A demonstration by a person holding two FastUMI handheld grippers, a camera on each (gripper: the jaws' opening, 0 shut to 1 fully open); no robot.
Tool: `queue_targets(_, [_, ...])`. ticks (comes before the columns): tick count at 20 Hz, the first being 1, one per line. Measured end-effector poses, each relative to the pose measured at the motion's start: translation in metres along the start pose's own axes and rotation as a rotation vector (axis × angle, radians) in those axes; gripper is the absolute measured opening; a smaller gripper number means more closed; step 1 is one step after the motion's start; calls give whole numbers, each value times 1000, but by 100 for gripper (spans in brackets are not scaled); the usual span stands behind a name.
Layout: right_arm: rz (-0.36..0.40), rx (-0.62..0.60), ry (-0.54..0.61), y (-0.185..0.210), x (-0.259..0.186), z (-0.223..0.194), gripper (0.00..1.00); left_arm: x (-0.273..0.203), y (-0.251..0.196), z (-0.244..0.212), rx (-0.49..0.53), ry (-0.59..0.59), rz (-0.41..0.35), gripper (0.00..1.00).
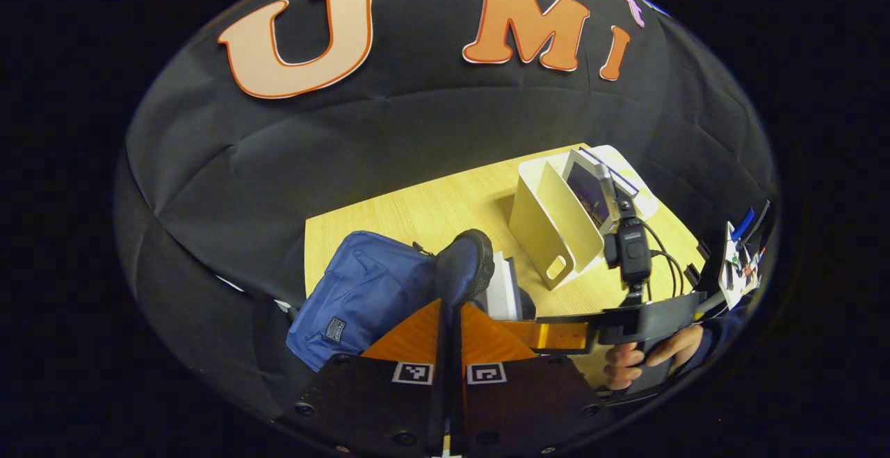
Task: Open the schoolbag, grab two books from the bookshelf and put them into the schoolbag.
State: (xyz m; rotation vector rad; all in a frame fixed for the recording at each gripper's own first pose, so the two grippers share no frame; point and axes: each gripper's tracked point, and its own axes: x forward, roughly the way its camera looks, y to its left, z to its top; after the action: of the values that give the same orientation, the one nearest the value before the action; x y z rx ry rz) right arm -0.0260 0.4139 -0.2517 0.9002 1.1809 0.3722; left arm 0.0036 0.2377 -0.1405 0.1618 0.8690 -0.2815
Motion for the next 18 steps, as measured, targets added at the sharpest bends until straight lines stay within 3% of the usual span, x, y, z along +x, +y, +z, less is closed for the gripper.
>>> queue_targets(4, [28, 24, -25, 5, 23, -4, 25, 1, -18, -4, -41, 5, -59, 4])
queue_targets(5, [33, 22, -16, 7, 27, -7, 36, -4, -13, -4, -19, 2, -40, 4])
queue_targets(6, [37, 23, -23, 8, 30, -6, 36, -3, -8, -6, -15, 1, -31, 4])
queue_targets(7, [43, 26, -4, 9, 36, -8, 25, -2, -11, -8, -18, 12, -38, 4])
queue_targets(11, [29, 2, 115, 4, 51, -29, 31, -1, -14, -10, 10, 22, -33, 4])
queue_targets(12, [1, -31, 152, 0, 50, -34, 37, 1, -13, -11, 7, 26, -30, 4])
queue_targets(13, [-12, -69, 169, -3, 47, -36, 27, 3, -13, -11, -1, 29, -32, 4])
queue_targets(14, [-16, -99, 160, -5, 43, -33, 71, 2, -10, -10, -2, 24, -25, 4])
queue_targets(15, [-17, -133, 142, -4, 37, -28, 67, 3, -8, -9, -7, 22, -21, 8])
queue_targets(16, [-39, -164, 133, -6, 29, -24, 63, 1, -7, -7, -19, 17, -20, 4])
queue_targets(17, [-66, -194, 131, -13, 21, -19, 85, 1, -7, -5, -29, 13, -20, 4])
queue_targets(18, [-79, -219, 121, -13, 15, -14, 95, 1, -4, -4, -36, 8, -12, 4])
